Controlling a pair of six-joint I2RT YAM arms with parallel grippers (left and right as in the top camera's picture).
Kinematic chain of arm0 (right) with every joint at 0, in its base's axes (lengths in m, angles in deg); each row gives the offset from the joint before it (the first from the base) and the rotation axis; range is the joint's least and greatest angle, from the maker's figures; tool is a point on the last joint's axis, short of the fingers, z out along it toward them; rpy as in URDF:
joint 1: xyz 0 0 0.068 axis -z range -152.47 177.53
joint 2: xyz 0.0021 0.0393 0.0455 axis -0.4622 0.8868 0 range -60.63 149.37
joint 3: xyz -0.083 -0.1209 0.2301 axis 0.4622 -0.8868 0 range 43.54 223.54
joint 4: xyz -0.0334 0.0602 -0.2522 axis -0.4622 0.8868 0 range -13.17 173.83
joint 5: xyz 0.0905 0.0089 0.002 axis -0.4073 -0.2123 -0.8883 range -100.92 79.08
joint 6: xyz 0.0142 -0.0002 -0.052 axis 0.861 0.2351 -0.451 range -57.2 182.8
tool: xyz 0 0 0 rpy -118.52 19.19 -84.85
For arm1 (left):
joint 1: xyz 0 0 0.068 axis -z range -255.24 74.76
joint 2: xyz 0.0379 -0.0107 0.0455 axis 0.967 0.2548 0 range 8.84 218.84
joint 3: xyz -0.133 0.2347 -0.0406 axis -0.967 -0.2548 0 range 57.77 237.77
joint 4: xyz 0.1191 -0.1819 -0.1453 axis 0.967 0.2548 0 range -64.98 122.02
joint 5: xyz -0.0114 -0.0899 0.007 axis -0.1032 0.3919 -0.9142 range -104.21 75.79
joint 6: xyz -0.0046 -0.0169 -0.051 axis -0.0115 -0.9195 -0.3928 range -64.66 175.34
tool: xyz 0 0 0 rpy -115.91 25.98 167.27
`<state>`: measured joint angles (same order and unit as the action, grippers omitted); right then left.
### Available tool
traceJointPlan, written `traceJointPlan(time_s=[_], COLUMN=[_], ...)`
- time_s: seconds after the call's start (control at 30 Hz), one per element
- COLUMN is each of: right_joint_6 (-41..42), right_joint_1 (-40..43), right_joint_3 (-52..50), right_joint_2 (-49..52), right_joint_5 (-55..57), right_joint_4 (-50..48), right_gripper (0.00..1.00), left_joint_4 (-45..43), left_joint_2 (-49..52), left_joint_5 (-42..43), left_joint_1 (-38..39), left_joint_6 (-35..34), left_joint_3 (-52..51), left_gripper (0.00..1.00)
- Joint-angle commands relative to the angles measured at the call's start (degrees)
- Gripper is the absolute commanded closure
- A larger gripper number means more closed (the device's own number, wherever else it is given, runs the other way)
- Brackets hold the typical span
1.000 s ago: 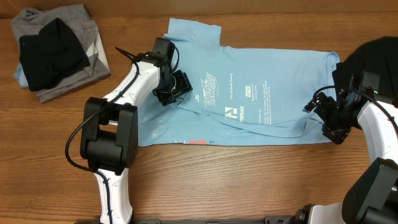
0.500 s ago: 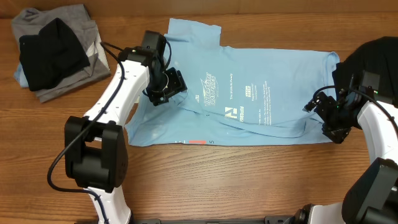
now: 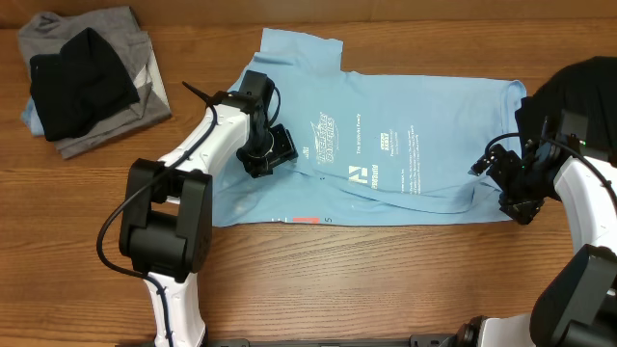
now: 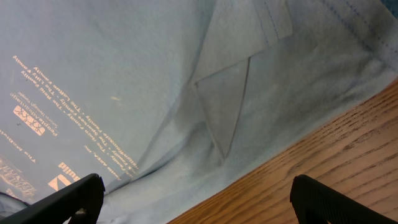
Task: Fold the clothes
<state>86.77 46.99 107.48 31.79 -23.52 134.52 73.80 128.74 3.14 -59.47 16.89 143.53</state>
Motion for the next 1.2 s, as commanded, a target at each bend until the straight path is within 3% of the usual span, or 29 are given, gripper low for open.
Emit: traceJointPlan(time_s=[0.0,0.23,0.4,0.53,1.07,1.1,1.17], right_joint_6=[-0.02,-0.02,-0.04,-0.04,-0.02,-0.02,-0.02], right_joint_1=[-0.24,-0.24,-0.24,-0.24,-0.24,-0.24,-0.24], right_joint_3=[-0.31,-0.31,-0.31,-0.31,-0.31,-0.31,-0.31], right_joint_2=[-0.68,-0.68,-0.68,-0.68,-0.68,-0.68,-0.68], right_joint_5=[0.52,0.52,0.55,0.52,0.55,0.55,0.55], right_joint_4=[-0.24,-0.39,-0.33,-0.35,-0.61,-0.57,-0.59], right_gripper=[0.00,0.00,0.00,0.00,0.00,0.00,0.00], left_joint_4=[-1.09,-1.62,-1.88,-2.21,-10.23,-10.54,-11.41], left_joint_2=[0.76,0.76,0.76,0.76,0.74,0.74,0.74], left_joint_5=[-0.74,-1.60,-2.80,-2.91,-0.90,-1.44,-1.36], left_joint_1=[-0.04,-0.04,-0.02,-0.04,0.79,0.90,0.87], left_joint_6=[-1.27,-1.88,-2.08,-2.08,-0.94,-0.74,0.61], left_joint_3=[-0.26,-0.26,-0.26,-0.26,4.35,4.35,4.35], left_gripper=[0.48,0.71,0.79,0.95,0.95,0.79,0.73])
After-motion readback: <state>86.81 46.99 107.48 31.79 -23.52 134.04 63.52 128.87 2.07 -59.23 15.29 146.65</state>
